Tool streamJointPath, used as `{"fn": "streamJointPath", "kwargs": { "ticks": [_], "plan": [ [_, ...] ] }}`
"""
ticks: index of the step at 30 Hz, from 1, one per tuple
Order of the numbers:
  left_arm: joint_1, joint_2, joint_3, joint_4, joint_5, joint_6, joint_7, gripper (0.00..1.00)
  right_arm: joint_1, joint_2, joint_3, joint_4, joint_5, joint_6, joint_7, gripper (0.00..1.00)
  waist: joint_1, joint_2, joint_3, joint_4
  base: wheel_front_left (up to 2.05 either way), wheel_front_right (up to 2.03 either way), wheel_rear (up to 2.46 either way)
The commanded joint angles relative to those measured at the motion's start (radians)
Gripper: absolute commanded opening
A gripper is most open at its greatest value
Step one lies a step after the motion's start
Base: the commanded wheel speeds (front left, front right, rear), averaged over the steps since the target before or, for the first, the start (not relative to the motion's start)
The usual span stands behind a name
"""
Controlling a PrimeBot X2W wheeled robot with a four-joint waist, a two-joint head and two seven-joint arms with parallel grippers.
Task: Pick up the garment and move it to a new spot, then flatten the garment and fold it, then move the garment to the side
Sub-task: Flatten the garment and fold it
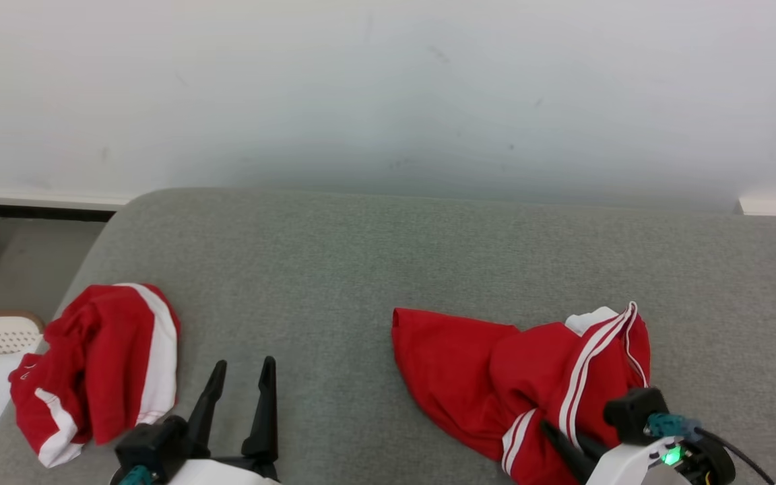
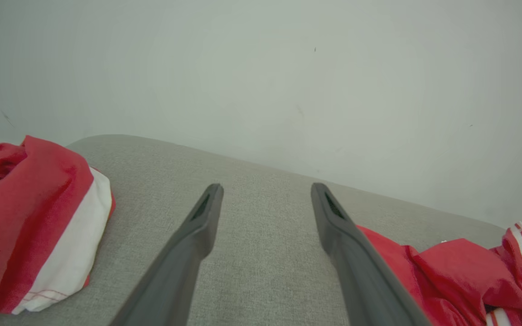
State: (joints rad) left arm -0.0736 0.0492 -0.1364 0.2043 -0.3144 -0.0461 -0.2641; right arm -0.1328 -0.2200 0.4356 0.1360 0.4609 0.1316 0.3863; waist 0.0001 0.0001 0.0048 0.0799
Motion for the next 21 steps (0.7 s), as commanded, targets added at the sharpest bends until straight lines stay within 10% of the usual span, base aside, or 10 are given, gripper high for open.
{"fn": "streamJointPath", "kwargs": {
  "ticks": [1, 9, 21],
  "plan": [
    [0.008, 0.003, 0.002, 0.002, -0.004, 0.002, 0.000, 1.00, 0.012, -0.001, -0.017, -0.036, -0.010, -0.002, 0.004, 0.00, -0.0001, -0.0001, -0.002, -0.015, 0.00, 0.00, 0.00],
    [-0.006, 0.003, -0.005, -0.002, 0.009, -0.007, 0.000, 1.00, -0.052, -0.183, -0.133, -0.197, 0.034, -0.002, -0.016, 0.00, -0.0001, -0.0001, 0.024, -0.089, 0.00, 0.00, 0.00],
    [-0.131, 0.003, -0.046, -0.012, 0.025, -0.027, 0.000, 1.00, -0.319, -0.344, -0.204, 0.019, 0.262, -0.002, -0.115, 0.00, -0.0001, -0.0001, 0.245, -0.139, 0.00, 0.00, 0.00]
  ]
}}
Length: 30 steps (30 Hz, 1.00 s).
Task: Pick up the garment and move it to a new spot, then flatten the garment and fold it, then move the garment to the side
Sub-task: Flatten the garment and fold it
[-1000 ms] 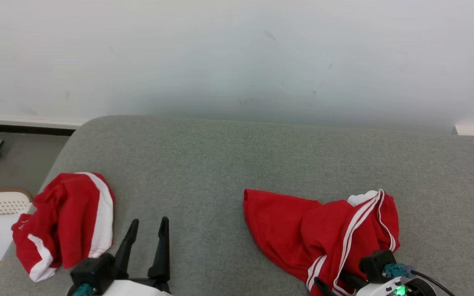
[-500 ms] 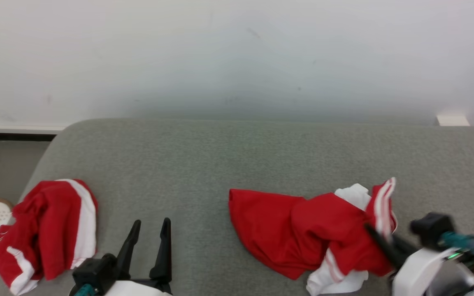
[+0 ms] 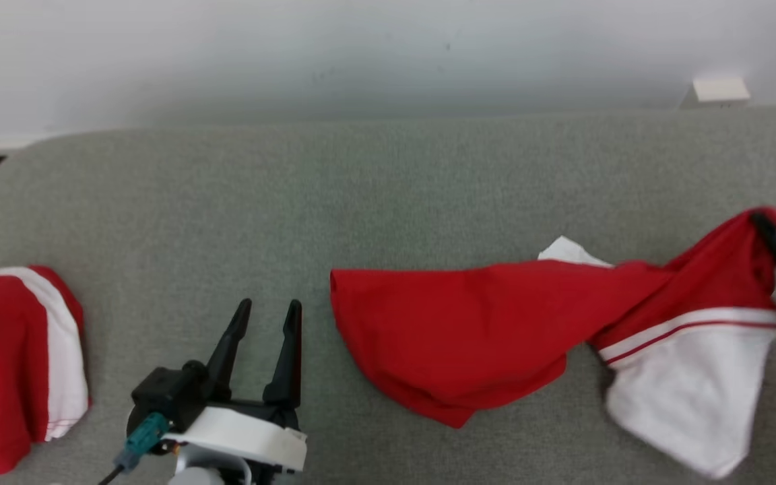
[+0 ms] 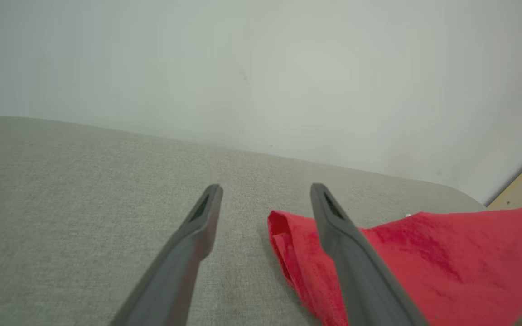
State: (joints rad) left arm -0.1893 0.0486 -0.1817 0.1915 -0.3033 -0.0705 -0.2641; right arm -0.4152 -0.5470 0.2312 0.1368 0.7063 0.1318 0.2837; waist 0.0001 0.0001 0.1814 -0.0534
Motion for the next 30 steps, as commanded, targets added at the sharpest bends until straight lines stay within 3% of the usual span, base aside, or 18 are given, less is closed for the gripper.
{"fn": "streamJointPath", "kwargs": {
  "ticks": [1, 6, 10, 11, 12, 13, 17, 21, 30],
  "plan": [
    [-0.028, 0.004, -0.003, -0.002, 0.015, -0.004, 0.000, 1.00, -0.063, -0.026, 0.003, 0.043, 0.038, -0.002, -0.020, 0.00, -0.0001, -0.0001, 0.091, -0.004, 0.00, 0.00, 0.00],
    [-0.069, 0.004, -0.019, 0.001, 0.010, -0.011, 0.000, 1.00, -0.175, -0.105, 0.028, 0.225, 0.071, -0.002, -0.009, 0.00, -0.0001, -0.0001, 0.162, 0.026, 0.00, 0.00, 0.00],
    [-0.084, 0.004, -0.022, 0.006, 0.001, -0.010, 0.000, 1.00, -0.224, -0.120, 0.032, 0.343, 0.096, -0.002, -0.041, 0.00, -0.0001, -0.0001, 0.185, 0.047, 0.00, 0.00, 0.00],
    [-0.085, 0.004, -0.020, 0.007, 0.001, -0.011, 0.000, 1.00, -0.229, -0.115, 0.042, 0.371, 0.108, -0.002, -0.043, 0.11, -0.0001, -0.0001, 0.184, 0.048, 0.00, 0.00, 0.00],
    [-0.085, 0.004, -0.019, 0.010, 0.002, -0.011, 0.000, 1.00, -0.234, -0.106, 0.052, 0.393, 0.122, -0.002, -0.044, 0.68, -0.0001, -0.0001, 0.180, 0.049, 0.00, 0.00, 0.00],
    [-0.083, 0.003, -0.016, 0.012, 0.003, -0.011, 0.000, 1.00, -0.237, -0.097, 0.062, 0.409, 0.139, -0.002, -0.041, 1.00, -0.0001, -0.0001, 0.173, 0.048, 0.00, 0.00, 0.00],
    [-0.075, 0.003, -0.009, 0.015, 0.009, -0.011, 0.000, 1.00, -0.246, -0.104, 0.105, 0.459, 0.154, -0.002, -0.064, 1.00, -0.0001, -0.0001, 0.131, 0.033, 0.00, 0.00, 0.00],
    [-0.053, 0.004, -0.003, 0.022, 0.013, -0.011, 0.000, 1.00, -0.236, -0.122, 0.153, 0.484, 0.078, -0.002, -0.115, 1.00, -0.0001, -0.0001, 0.067, 0.008, 0.00, 0.00, 0.00],
    [0.003, 0.004, 0.012, 0.029, -0.003, -0.002, 0.000, 1.00, -0.158, -0.105, 0.096, 0.386, -0.041, -0.002, -0.210, 1.00, -0.0001, -0.0001, -0.068, -0.040, 0.00, 0.00, 0.00]
  ]
}}
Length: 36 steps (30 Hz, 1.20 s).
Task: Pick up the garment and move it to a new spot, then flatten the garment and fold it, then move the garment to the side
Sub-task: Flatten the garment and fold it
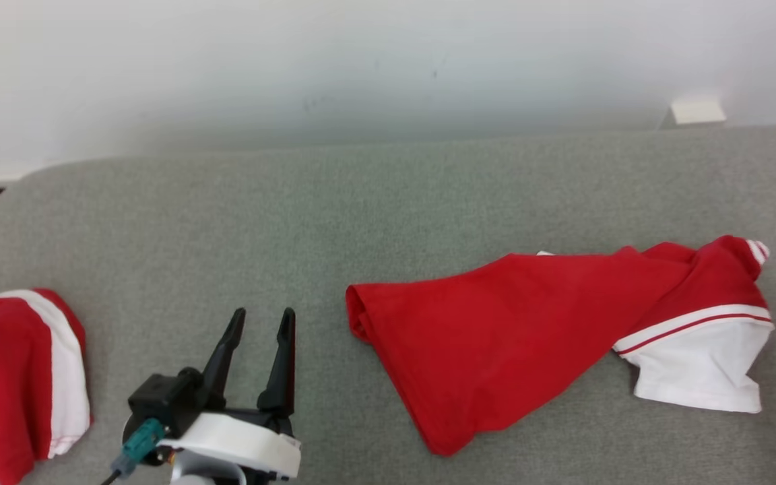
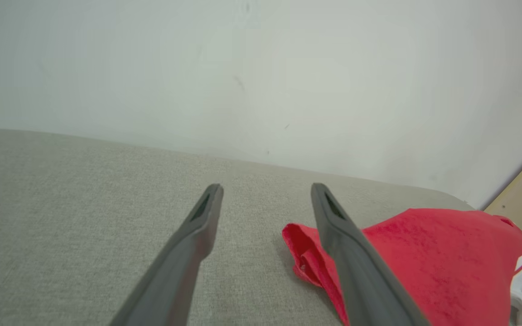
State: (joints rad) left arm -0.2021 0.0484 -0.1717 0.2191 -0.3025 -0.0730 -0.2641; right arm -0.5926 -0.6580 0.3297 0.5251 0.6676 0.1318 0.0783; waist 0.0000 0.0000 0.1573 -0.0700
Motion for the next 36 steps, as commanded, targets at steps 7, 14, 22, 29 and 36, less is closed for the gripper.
{"fn": "streamJointPath", "kwargs": {
  "ticks": [7, 14, 22, 29, 36],
  "plan": [
    [0.071, 0.004, -0.003, -0.003, -0.022, 0.013, 0.000, 1.00, 0.242, 0.115, -0.132, -0.207, -0.109, -0.002, -0.108, 1.00, 0.0000, 0.0000, -0.123, -0.037, 0.00, 0.00, 0.00],
    [0.111, 0.004, -0.024, -0.018, -0.033, 0.017, 0.000, 1.00, 0.519, 0.368, -0.257, -0.283, -0.190, -0.002, -0.244, 1.00, 0.0000, 0.0000, -0.154, -0.035, 0.00, 0.00, 0.00],
    [0.112, 0.004, -0.012, -0.018, -0.005, 0.006, 0.000, 1.00, 0.567, 0.454, -0.301, -0.259, -0.254, -0.002, -0.218, 1.00, 0.0000, 0.0000, -0.141, -0.065, 0.00, 0.00, 0.00],
    [0.087, 0.004, -0.039, 0.000, -0.002, -0.009, 0.000, 1.00, 0.532, 0.440, -0.351, -0.207, -0.271, -0.002, -0.172, 1.00, 0.0000, 0.0000, -0.117, -0.053, 0.00, 0.00, 0.00],
    [-0.036, 0.014, -0.099, 0.151, 0.004, -0.024, 0.078, 1.00, 0.495, 0.469, -0.353, -0.210, -0.264, -0.002, -0.195, 1.00, 0.0000, 0.0000, -0.064, -0.050, 0.00, 0.00, 0.00]
  ]
}}
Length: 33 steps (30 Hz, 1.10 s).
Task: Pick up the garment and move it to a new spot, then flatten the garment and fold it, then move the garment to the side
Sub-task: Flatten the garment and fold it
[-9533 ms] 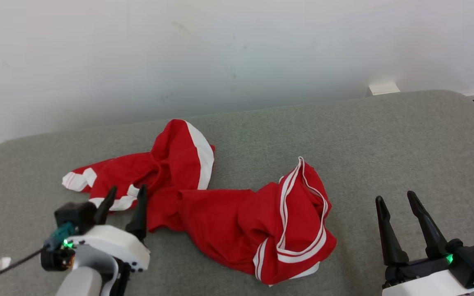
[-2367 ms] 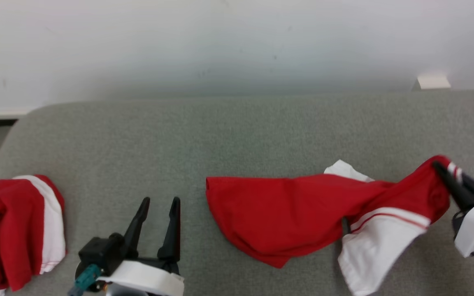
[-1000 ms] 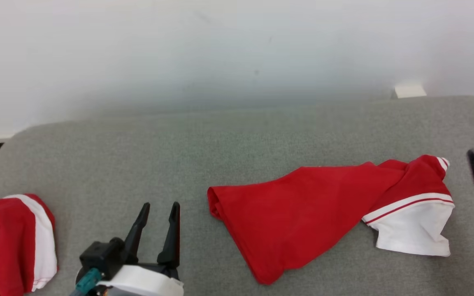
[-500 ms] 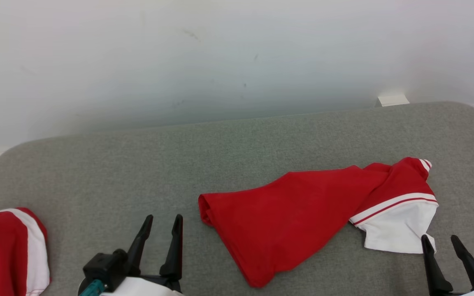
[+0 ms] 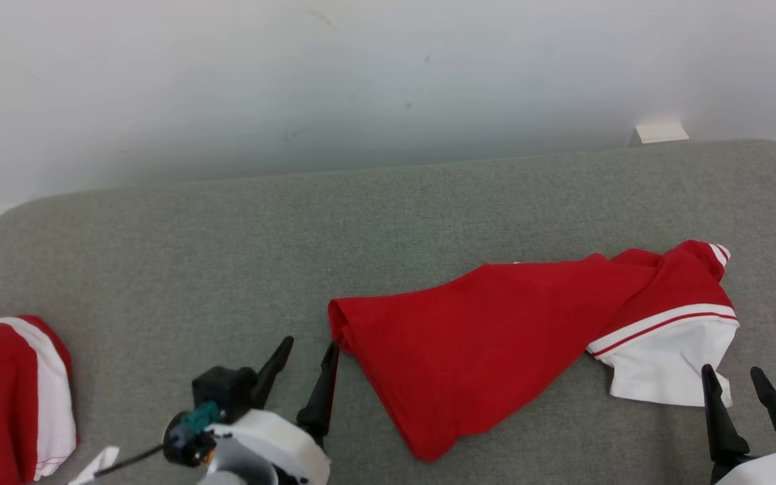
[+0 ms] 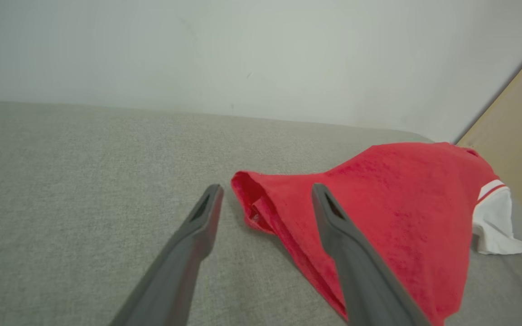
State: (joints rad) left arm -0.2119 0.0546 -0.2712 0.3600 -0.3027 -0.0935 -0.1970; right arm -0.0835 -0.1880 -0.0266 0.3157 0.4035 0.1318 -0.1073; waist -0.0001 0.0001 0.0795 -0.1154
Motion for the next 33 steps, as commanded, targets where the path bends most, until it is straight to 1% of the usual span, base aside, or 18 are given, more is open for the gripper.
{"fn": "streamJointPath", "kwargs": {
  "ticks": [1, 4, 8, 11, 14, 16, 17, 18, 19, 20, 22, 25, 28, 30, 33],
  "plan": [
    [-0.045, 0.007, -0.004, 0.033, -0.004, -0.006, 0.031, 1.00, -0.022, 0.004, 0.010, 0.002, 0.004, -0.002, -0.011, 1.00, 0.0001, -0.0001, 0.022, -0.011, 0.00, 0.00, 0.00],
    [-0.106, 0.008, -0.020, 0.101, -0.016, -0.013, 0.087, 1.00, -0.035, 0.016, 0.027, 0.016, 0.010, -0.002, -0.023, 1.00, 0.0001, -0.0001, 0.038, -0.038, 0.00, 0.00, 0.00],
    [-0.154, 0.006, -0.031, 0.183, -0.065, -0.024, 0.151, 1.00, -0.053, 0.025, 0.042, 0.040, 0.007, -0.002, -0.038, 1.00, 0.0001, -0.0001, 0.046, -0.086, 0.00, 0.00, 0.00],
    [-0.180, 0.008, -0.035, 0.239, -0.074, -0.021, 0.204, 1.00, -0.057, 0.028, 0.044, 0.061, 0.009, -0.002, -0.050, 1.00, 0.0001, -0.0001, 0.050, -0.118, 0.00, 0.00, 0.00],
    [-0.190, 0.011, -0.034, 0.281, -0.086, -0.019, 0.215, 1.00, -0.059, 0.029, 0.056, 0.080, 0.010, -0.002, -0.054, 1.00, 0.0001, -0.0001, 0.054, -0.148, 0.00, 0.00, 0.00],
    [-0.201, 0.013, -0.035, 0.295, -0.090, -0.022, 0.204, 1.00, -0.064, 0.032, 0.061, 0.091, 0.013, -0.002, -0.062, 1.00, 0.0001, -0.0001, 0.055, -0.163, 0.00, 0.00, 0.00],
    [-0.206, 0.014, -0.038, 0.300, -0.093, -0.024, 0.200, 0.97, -0.064, 0.034, 0.062, 0.095, 0.012, -0.002, -0.063, 1.00, 0.0001, -0.0001, 0.054, -0.167, 0.00, 0.00, 0.00],
    [-0.211, 0.014, -0.035, 0.300, -0.098, -0.025, 0.188, 0.71, -0.063, 0.035, 0.062, 0.099, 0.010, -0.002, -0.066, 1.00, 0.0001, -0.0001, 0.052, -0.173, 0.00, 0.00, 0.00],
    [-0.216, 0.015, -0.029, 0.299, -0.102, -0.025, 0.176, 0.18, -0.062, 0.036, 0.061, 0.103, 0.010, -0.002, -0.069, 1.00, 0.0001, -0.0001, 0.051, -0.176, 0.00, 0.00, 0.00],
    [-0.217, 0.016, -0.022, 0.300, -0.110, -0.024, 0.166, 0.00, -0.060, 0.037, 0.061, 0.108, 0.011, -0.002, -0.072, 1.00, 0.0001, -0.0001, 0.049, -0.180, 0.00, 0.00, 0.00],
    [-0.220, 0.024, -0.006, 0.294, -0.121, -0.011, 0.148, 0.00, -0.057, 0.038, 0.065, 0.117, 0.012, -0.002, -0.072, 1.00, 0.0001, -0.0001, 0.045, -0.184, 0.00, 0.00, 0.00],
    [-0.227, 0.032, 0.011, 0.272, -0.131, -0.011, 0.138, 0.00, -0.056, 0.039, 0.065, 0.125, 0.014, -0.002, -0.075, 1.00, 0.0001, -0.0001, 0.041, -0.185, 0.00, 0.00, 0.00],
    [-0.247, 0.061, 0.023, 0.251, -0.138, -0.013, 0.152, 0.00, -0.062, 0.040, 0.071, 0.129, 0.018, -0.002, -0.078, 1.00, 0.0001, -0.0001, 0.042, -0.186, 0.00, 0.00, 0.00],
    [-0.271, 0.088, 0.026, 0.240, -0.124, -0.006, 0.167, 0.00, -0.071, 0.042, 0.077, 0.130, 0.020, -0.002, -0.079, 1.00, 0.0001, -0.0001, 0.050, -0.190, 0.00, 0.00, 0.00],
    [-0.318, 0.120, 0.047, 0.251, -0.133, 0.001, 0.185, 0.00, -0.077, 0.040, 0.085, 0.133, 0.025, -0.002, -0.083, 1.00, 0.0001, -0.0001, 0.066, -0.197, 0.00, 0.00, 0.00]
  ]
}}
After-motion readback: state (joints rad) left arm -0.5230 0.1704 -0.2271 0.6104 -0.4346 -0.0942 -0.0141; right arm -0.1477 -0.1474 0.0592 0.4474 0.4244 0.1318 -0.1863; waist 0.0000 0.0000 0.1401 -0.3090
